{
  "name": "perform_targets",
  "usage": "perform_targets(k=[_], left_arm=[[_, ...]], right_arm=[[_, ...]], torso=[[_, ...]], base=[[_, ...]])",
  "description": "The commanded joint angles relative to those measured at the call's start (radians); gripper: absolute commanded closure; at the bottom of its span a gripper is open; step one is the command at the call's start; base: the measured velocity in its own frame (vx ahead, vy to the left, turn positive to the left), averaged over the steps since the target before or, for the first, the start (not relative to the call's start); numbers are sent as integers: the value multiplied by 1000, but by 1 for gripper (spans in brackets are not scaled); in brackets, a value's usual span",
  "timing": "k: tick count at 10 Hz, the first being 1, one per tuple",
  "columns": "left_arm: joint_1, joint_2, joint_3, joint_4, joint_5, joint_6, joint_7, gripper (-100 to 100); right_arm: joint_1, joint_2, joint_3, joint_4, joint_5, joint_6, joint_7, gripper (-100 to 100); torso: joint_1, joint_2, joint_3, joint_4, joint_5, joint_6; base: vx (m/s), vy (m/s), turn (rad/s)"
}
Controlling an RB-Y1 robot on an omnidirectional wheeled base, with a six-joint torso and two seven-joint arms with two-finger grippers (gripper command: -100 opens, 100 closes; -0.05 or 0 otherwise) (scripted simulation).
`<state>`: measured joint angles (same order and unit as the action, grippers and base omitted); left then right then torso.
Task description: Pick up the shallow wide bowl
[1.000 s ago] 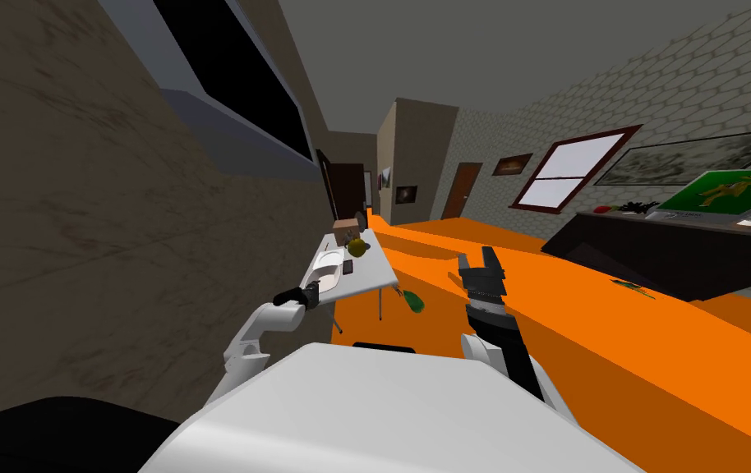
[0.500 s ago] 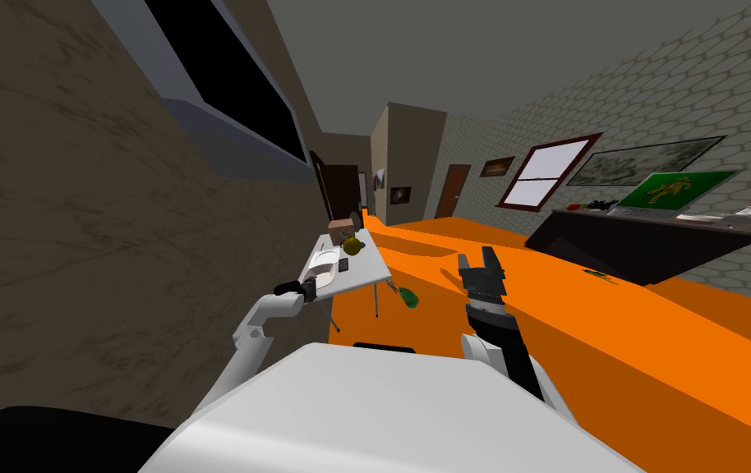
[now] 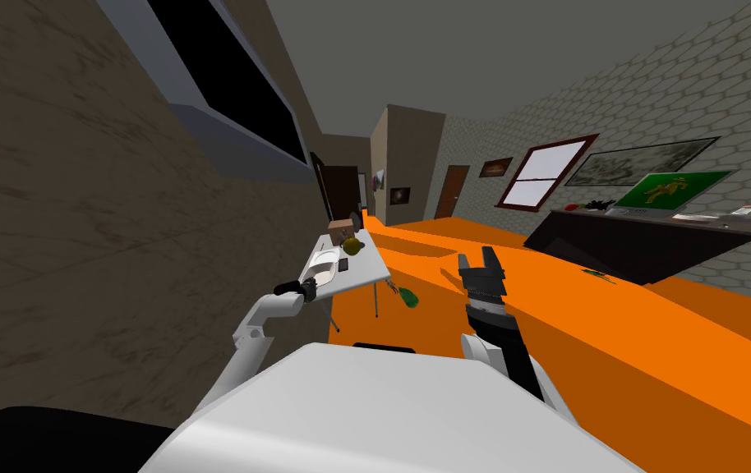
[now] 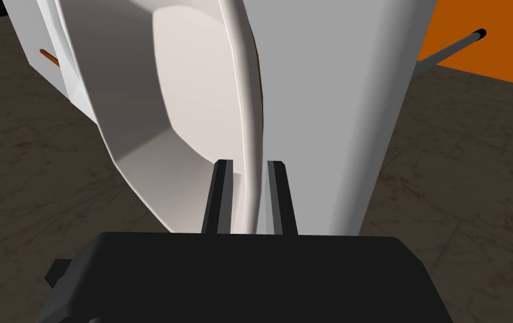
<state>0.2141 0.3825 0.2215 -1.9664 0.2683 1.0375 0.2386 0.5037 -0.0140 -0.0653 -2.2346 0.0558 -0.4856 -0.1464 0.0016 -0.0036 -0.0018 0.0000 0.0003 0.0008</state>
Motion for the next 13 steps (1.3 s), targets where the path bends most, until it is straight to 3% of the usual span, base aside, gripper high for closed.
perform_targets(k=[1, 2, 3, 5, 6, 8, 9, 11, 12, 13], left_arm=[[0, 0, 0, 0, 0, 0, 0, 100], [0, 0, 0, 0, 0, 0, 0, 0], [19, -6, -9, -28, -8, 6, 4, 100], [78, -22, -46, -93, -32, 15, 12, 100], [78, -22, -46, -106, -32, 15, 12, 100], [136, -37, -83, -174, -56, 23, 20, 100], [136, -37, -83, -184, -56, 23, 20, 100], [194, -53, -120, -248, -80, 32, 29, 100], [194, -53, -120, -263, -80, 32, 29, 100], [223, -61, -139, -302, -92, 36, 33, 100]], right_arm=[[0, 0, 0, 0, 0, 0, 0, 0], [0, 0, 0, 0, 0, 0, 0, 0], [0, 0, 0, 0, 0, 0, 0, 0], [0, 0, 0, 0, 0, 0, 0, 0], [0, 0, 0, 0, 0, 0, 0, 0], [0, 0, 0, 0, 0, 0, 0, 0], [0, 0, 0, 0, 0, 0, 0, 0], [0, 0, 0, 0, 0, 0, 0, 0], [0, 0, 0, 0, 0, 0, 0, 0], [0, 0, 0, 0, 0, 0, 0, 0]], torso=[[0, 0, 0, 0, 0, 0], [0, 0, 0, 0, 0, 0], [0, 0, 0, 0, 0, 0], [2, -3, -1, 0, 0, -1], [2, -4, -2, 0, 0, -1], [1, -3, -1, 0, -1, 0], [1, -3, -1, 0, -1, 0], [0, -2, 0, 1, -1, 0], [-1, -3, -1, 1, -2, 0], [0, -2, 0, 1, -1, 0]], base=[[0, 0, 0], [0, 0, 0], [25, 21, 52], [86, 44, 119], [61, 35, 53], [65, 41, 98], [58, 27, 43], [68, 25, 95], [60, 24, 41], [56, 40, 65]])
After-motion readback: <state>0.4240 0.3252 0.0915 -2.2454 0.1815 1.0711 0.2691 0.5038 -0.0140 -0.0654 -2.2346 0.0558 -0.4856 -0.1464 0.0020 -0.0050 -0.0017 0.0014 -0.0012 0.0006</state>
